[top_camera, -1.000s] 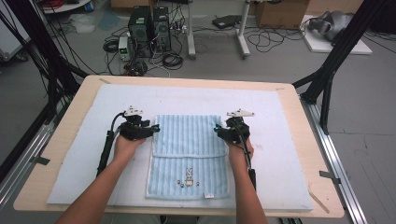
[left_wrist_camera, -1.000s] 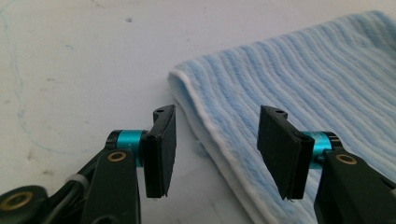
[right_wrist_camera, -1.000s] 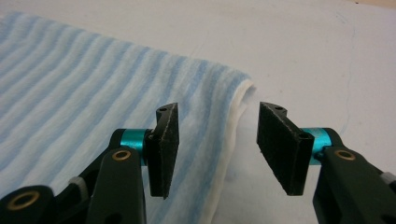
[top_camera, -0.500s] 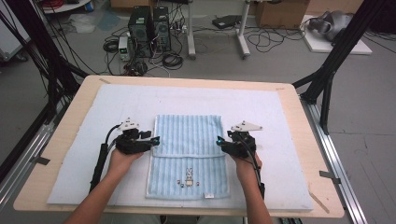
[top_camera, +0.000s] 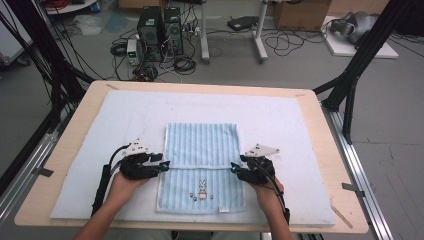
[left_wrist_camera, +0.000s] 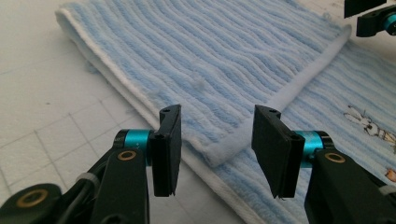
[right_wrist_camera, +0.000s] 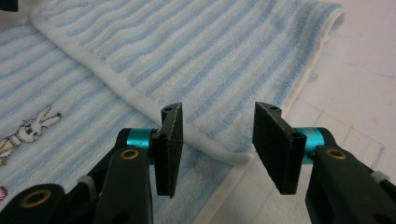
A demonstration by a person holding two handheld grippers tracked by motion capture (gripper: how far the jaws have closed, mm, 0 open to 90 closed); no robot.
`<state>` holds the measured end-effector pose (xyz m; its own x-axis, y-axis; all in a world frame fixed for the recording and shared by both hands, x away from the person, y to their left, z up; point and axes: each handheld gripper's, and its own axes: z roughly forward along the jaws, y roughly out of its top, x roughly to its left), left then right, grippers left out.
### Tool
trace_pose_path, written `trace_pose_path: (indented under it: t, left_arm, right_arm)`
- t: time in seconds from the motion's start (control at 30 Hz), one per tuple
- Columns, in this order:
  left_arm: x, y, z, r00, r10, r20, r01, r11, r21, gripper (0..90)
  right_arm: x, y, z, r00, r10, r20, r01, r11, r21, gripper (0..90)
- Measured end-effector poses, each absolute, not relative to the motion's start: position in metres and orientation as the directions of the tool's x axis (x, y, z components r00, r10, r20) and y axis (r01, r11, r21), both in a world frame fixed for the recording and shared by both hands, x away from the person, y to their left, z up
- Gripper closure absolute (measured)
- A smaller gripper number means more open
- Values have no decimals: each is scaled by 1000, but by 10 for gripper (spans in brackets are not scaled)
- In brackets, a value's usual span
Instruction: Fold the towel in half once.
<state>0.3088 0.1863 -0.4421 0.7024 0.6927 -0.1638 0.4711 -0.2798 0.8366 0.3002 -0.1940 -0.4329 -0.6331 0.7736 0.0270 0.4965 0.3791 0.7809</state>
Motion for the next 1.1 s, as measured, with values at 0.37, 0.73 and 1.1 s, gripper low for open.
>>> trace_pose_path:
  t: [0.37,0.73,1.1]
  left_arm:
    - [306,174,-451,690,719,-84,478,-365,799,699]
    - [303,182,-440,675,717,-173,467,-234,852,816]
    - [278,191,-428,724,660,-199,431,-209,878,815]
  right_arm:
    - [305,-187,-440,-647,761,42,542,420,728,676]
    - [304,-188,-438,-618,785,45,545,387,744,855]
    - [275,-192,-422,-650,760,6,492,415,765,856]
